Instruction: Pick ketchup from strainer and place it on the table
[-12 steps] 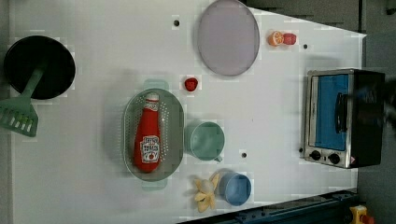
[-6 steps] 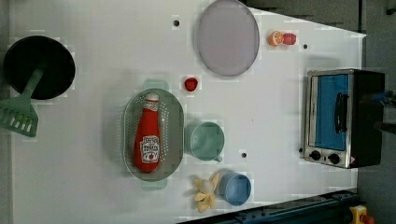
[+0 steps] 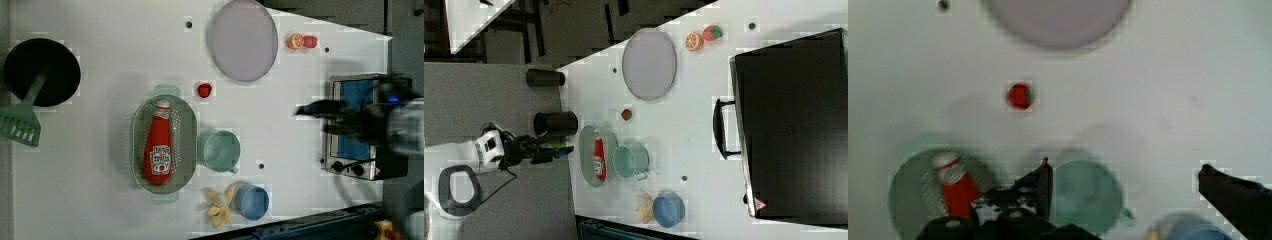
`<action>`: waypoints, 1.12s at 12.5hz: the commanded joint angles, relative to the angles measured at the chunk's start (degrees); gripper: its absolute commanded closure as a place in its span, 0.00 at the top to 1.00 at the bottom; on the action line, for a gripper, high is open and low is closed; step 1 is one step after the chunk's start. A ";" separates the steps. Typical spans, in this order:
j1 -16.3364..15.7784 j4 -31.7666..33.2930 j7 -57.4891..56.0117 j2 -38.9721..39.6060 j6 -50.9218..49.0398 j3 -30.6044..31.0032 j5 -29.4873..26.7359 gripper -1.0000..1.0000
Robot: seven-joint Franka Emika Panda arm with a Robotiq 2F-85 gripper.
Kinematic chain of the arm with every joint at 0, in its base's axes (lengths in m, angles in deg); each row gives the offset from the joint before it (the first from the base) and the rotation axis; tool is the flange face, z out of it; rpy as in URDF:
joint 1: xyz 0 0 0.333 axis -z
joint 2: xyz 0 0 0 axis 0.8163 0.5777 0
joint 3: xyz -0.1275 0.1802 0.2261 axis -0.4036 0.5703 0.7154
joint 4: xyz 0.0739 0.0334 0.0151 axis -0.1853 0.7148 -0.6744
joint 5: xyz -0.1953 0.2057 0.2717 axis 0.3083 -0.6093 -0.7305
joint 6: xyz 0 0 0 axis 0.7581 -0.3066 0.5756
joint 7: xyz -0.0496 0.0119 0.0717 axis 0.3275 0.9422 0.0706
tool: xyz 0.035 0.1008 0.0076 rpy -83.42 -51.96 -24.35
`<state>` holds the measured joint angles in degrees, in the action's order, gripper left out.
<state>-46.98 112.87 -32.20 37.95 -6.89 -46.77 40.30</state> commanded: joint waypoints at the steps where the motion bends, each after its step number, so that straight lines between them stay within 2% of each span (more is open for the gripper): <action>1: -1.75 -0.50 -1.08 0.61 5.16 6.68 -0.36 1.00; 7: -1.96 1.39 -0.67 10.99 12.49 17.77 0.85 1.00; 14: -3.17 6.71 9.48 24.32 24.11 18.73 11.71 1.00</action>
<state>-51.04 118.81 -26.77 63.28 15.38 -28.50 51.99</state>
